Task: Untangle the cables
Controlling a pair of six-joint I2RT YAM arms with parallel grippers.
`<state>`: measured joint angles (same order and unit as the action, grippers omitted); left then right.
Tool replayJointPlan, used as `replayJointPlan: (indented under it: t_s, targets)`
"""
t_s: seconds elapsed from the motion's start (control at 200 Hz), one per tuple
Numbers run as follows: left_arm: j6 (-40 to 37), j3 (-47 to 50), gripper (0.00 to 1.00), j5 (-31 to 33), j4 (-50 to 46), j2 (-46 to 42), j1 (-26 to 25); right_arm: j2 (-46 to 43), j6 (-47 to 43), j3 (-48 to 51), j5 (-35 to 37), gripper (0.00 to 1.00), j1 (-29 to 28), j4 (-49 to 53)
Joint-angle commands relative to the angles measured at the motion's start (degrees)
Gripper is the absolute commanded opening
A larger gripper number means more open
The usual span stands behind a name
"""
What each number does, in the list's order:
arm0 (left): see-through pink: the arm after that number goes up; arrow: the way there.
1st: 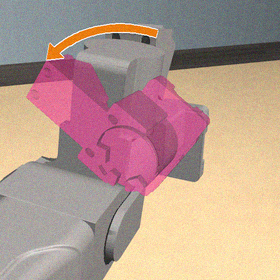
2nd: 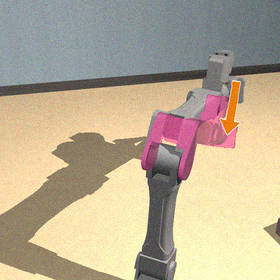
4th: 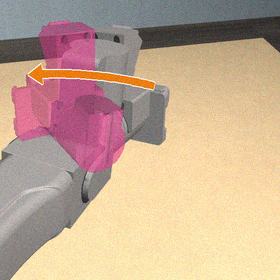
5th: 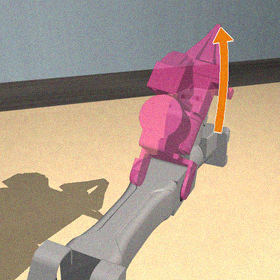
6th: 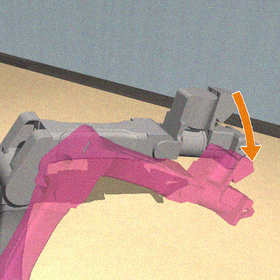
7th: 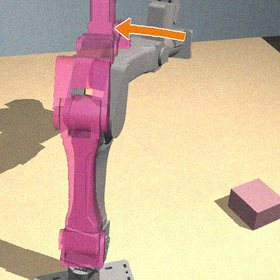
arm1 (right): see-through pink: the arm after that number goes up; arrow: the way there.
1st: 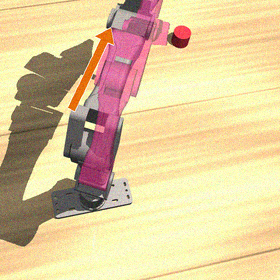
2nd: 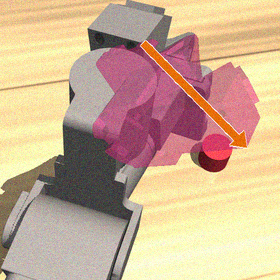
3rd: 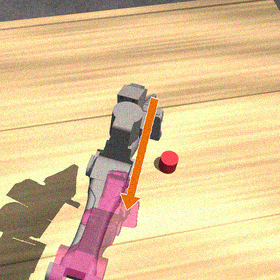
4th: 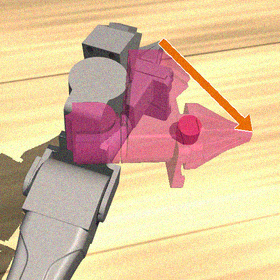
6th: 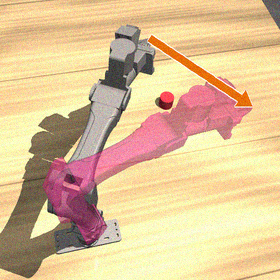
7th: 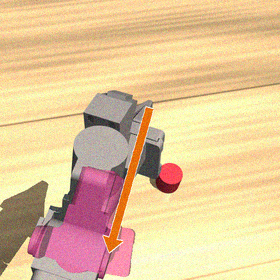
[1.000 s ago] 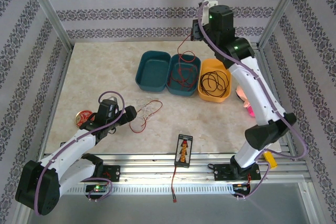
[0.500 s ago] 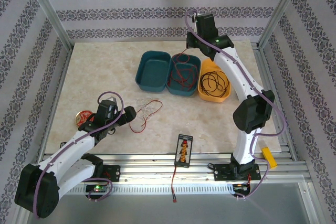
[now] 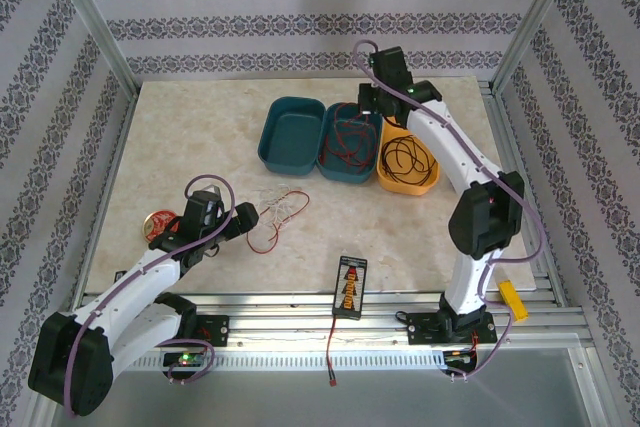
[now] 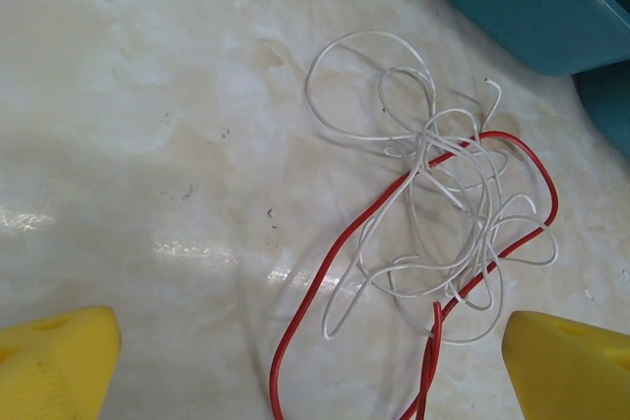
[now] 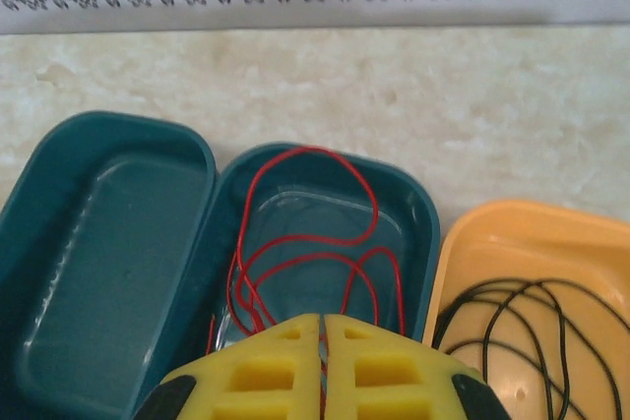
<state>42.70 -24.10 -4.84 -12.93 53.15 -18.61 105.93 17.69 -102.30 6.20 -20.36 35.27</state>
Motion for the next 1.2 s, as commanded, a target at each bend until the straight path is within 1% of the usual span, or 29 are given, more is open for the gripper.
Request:
replayJointPlan:
  t_s: [0.0,0.16,0.45,0.625,0.794,1.034,1.194]
  targets:
    - [-0.2,0.7,0.99,0.4,-0.5,0.2,0.8,-4.7,3.2,3.5,-2.1,0.00,0.1,-0.9]
    - [-0.2,0.6,0.99,0.1,-0.2,0.7,0.9,-7.3,4.2,7.2,-3.0,0.00,-1.0,-0.5]
    - [-0.1,0.5,0.99,-0.5,0.7,1.4,0.9,-11.5,4.2,10.1,-0.9,0.00,-3.4,0.7]
    - [-0.2,0.4,0.99,-0.6,0.9,1.9,1.0,-11.6,4.3,11.1,-0.4,0.00,-3.5,1.2]
    - [0.0,0.6,0.99,-0.9,1.2,2.0,1.0,-7.6,3.9,10.0,-1.0,0.00,-3.2,1.8]
    - [0.3,1.2,0.99,-1.0,0.6,1.0,1.0,2.8,4.2,4.2,-5.2,0.00,-1.8,4.9]
    - [0.3,1.5,0.99,-1.0,0.2,0.4,1.1,9.0,3.4,0.1,-5.4,0.00,-1.5,6.8]
